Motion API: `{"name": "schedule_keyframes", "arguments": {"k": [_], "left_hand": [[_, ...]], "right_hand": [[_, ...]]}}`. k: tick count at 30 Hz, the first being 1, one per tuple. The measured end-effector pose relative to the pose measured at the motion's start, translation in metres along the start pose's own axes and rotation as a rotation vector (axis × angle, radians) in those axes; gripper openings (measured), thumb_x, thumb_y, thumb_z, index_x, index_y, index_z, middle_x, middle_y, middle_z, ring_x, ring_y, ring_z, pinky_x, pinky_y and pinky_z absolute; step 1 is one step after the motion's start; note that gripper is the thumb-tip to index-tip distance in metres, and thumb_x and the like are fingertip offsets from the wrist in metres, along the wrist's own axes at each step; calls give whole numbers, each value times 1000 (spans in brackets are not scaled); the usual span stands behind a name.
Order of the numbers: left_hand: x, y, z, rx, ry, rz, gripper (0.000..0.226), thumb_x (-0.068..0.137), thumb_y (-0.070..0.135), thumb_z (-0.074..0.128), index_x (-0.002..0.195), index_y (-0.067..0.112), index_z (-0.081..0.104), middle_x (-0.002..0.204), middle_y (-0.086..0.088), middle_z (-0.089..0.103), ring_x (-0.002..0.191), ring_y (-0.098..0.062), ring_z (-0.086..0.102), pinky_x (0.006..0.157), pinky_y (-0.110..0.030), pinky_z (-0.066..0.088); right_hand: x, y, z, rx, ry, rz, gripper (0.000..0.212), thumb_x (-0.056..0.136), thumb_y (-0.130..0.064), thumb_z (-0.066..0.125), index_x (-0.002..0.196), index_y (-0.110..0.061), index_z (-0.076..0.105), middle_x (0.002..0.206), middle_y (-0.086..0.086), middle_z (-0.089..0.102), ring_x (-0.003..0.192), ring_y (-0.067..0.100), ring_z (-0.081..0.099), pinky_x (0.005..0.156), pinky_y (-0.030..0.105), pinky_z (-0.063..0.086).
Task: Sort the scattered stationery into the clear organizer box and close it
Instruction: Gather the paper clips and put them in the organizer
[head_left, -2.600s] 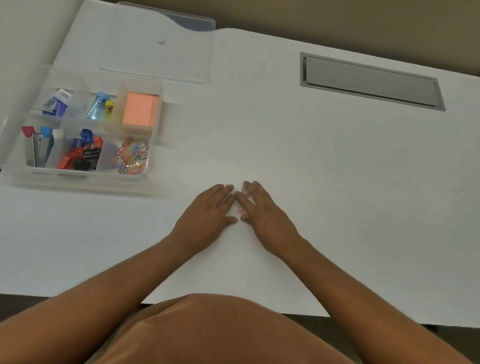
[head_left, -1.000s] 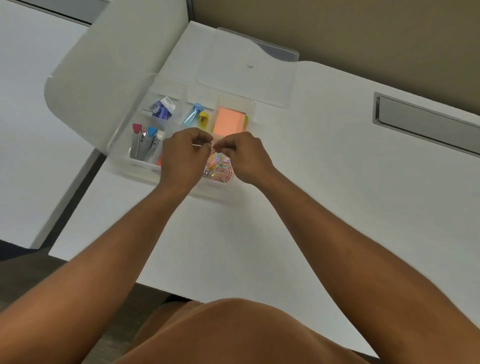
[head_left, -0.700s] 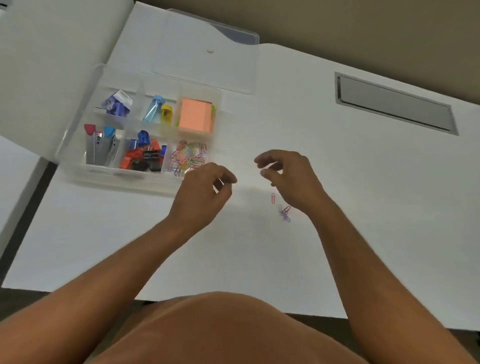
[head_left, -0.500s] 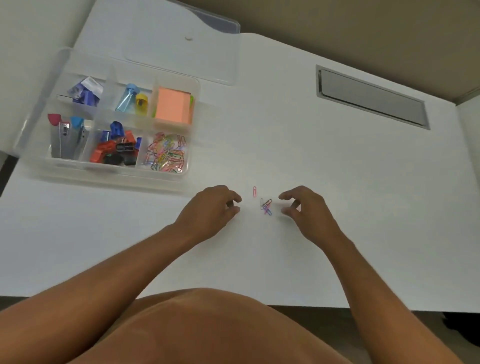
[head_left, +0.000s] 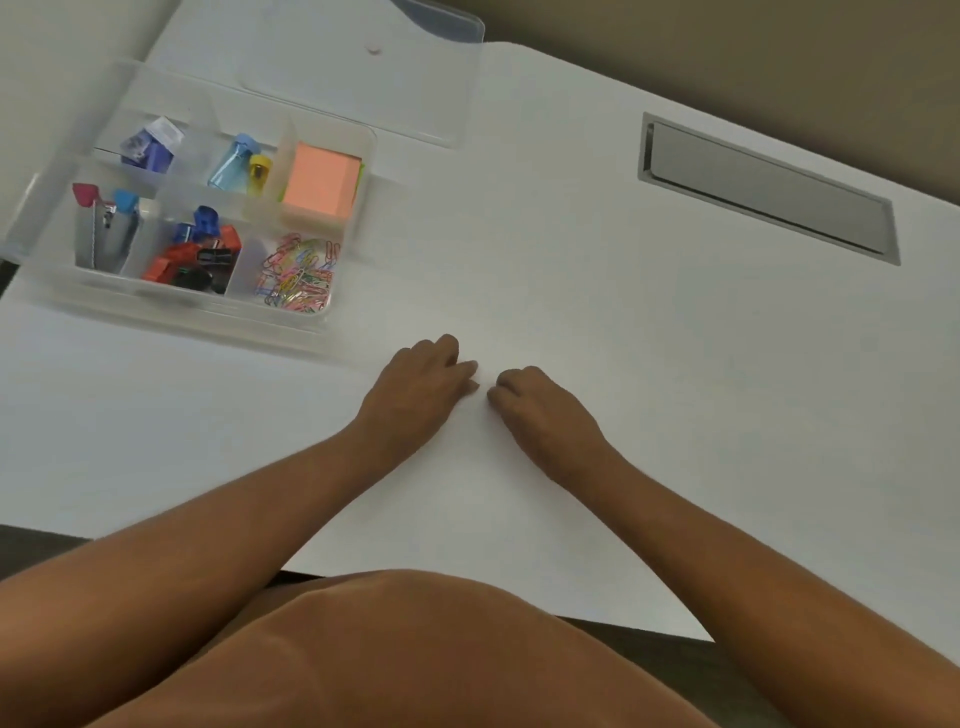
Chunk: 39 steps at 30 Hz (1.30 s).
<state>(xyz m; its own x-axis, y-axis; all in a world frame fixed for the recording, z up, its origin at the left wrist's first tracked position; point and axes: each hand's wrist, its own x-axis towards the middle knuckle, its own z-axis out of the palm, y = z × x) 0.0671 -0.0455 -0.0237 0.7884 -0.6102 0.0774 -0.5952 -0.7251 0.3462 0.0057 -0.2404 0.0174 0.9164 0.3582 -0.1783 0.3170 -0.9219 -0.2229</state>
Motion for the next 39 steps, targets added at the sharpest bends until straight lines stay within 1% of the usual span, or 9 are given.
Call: {"name": "schedule_keyframes", "arguments": {"k": [3,5,11,14,18,22,30,34,39], "left_hand": [[-5,11,4,33,-13,-95,5,91,8,68,86,7,68,92,-9,60,77,-29,54,53,-40,48],[-4,18,3,72,-35,-151,22,72,-11,73,75,8,62,80,-9,60,69,-28,53,48,-38,46],[11,30,-7,64,4,-236,27,71,-12,62,76,11,50,68,-9,53,61,-28,43,48,-36,36],[14,28,-14,-274,52,-481,17,81,4,64,93,14,71,81,-1,71,74,-24,66,66,-31,51],[5,38,-41,-1279,96,-876,22,85,-1,74,105,8,77,91,-10,76,81,-23,75,79,-33,63],[-11,37,-67,-1568,145,-950,20,89,-5,72,109,-2,75,94,-16,74,90,-29,76,85,-32,61],[-36,-23,-125,-1401,382,-984,14,90,-1,73,102,5,78,98,-18,78,91,-30,78,87,-37,63],[-40,-71,-143,-1040,461,-939,14,88,9,78,102,12,79,101,-5,78,89,-21,77,80,-35,65],[-36,-115,-152,-566,418,-691,16,92,20,76,107,19,80,95,6,77,85,-9,71,82,-27,60]], "right_hand": [[13,19,2,57,26,-40,11,92,-10,64,98,-9,73,89,5,64,86,26,59,64,36,49],[18,24,-1,215,30,71,17,90,-15,67,102,-15,78,94,1,71,91,20,62,75,31,50],[1,20,-3,1219,245,663,16,86,-14,76,101,-18,81,94,-6,79,84,11,73,72,20,55],[-4,14,-7,1824,211,742,22,91,-4,73,112,1,73,96,8,74,91,24,74,81,28,58],[-4,9,-14,2074,147,668,19,94,1,66,113,1,69,96,10,71,97,26,73,85,26,58],[9,-3,-26,2084,103,614,17,96,-2,64,112,-1,68,100,9,72,97,22,72,81,24,58],[83,-77,-58,2057,-2,476,14,96,1,64,109,1,69,96,11,71,90,24,72,84,29,59],[134,-116,-67,1436,145,407,17,93,-7,69,110,-6,74,94,6,76,84,19,74,75,33,62],[177,-143,-67,740,313,254,27,92,-22,73,119,-23,72,93,-8,74,79,4,67,71,10,50]]}}
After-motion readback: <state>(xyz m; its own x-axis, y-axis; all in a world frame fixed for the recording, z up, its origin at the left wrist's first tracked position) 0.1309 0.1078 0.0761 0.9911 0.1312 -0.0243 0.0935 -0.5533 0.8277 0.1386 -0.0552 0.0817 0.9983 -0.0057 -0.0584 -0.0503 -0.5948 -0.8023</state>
